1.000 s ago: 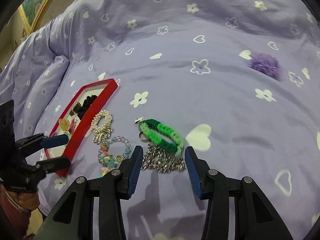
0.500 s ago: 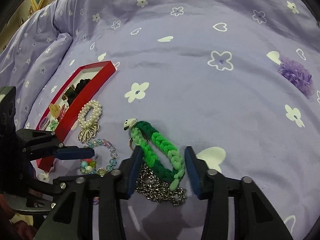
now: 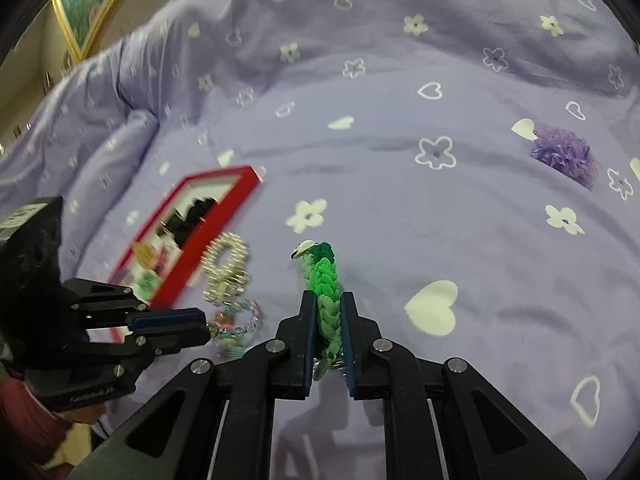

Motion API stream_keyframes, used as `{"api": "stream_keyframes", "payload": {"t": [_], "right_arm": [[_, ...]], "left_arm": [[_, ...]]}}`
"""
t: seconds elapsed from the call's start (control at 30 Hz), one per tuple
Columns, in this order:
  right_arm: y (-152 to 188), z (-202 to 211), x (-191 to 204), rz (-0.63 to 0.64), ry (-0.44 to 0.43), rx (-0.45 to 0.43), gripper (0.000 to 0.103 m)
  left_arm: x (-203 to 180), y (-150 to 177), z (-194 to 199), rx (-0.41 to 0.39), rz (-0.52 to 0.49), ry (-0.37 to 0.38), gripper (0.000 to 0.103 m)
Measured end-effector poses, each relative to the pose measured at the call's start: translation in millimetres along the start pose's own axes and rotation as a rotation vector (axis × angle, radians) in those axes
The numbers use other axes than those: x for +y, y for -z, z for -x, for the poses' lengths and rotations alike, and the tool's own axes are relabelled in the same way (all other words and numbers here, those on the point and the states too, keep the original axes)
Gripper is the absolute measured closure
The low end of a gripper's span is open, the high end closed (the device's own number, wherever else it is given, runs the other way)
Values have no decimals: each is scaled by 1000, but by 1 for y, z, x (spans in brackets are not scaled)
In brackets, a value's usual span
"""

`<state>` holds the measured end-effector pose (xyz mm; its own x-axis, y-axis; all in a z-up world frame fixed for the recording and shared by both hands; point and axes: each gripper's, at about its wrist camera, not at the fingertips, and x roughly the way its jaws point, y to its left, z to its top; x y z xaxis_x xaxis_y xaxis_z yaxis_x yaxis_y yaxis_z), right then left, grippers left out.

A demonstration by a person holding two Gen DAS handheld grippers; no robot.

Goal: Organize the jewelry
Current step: 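Grasp the green braided keychain with the right tool while the left tool grasps the beaded bracelet, then carry the keychain and beaded bracelet into the box and open both tools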

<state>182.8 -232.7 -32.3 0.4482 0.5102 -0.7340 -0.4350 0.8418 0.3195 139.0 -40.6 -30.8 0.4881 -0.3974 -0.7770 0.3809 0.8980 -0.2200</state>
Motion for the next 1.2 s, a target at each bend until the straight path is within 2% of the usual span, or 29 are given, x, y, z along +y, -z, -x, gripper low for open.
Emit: {"api": "stream_keyframes", "payload": {"t": [0.4, 0.8, 1.2], "right_arm": [[18, 14, 35, -57, -89, -36, 92], [18, 7, 90, 4, -167, -27, 92], [10, -18, 141, 69, -230, 6, 92]], "left_arm": [[28, 16, 54, -97, 123, -21, 96], [65, 35, 98, -173, 216, -74, 96], [114, 61, 122, -205, 316, -158, 96]]}}
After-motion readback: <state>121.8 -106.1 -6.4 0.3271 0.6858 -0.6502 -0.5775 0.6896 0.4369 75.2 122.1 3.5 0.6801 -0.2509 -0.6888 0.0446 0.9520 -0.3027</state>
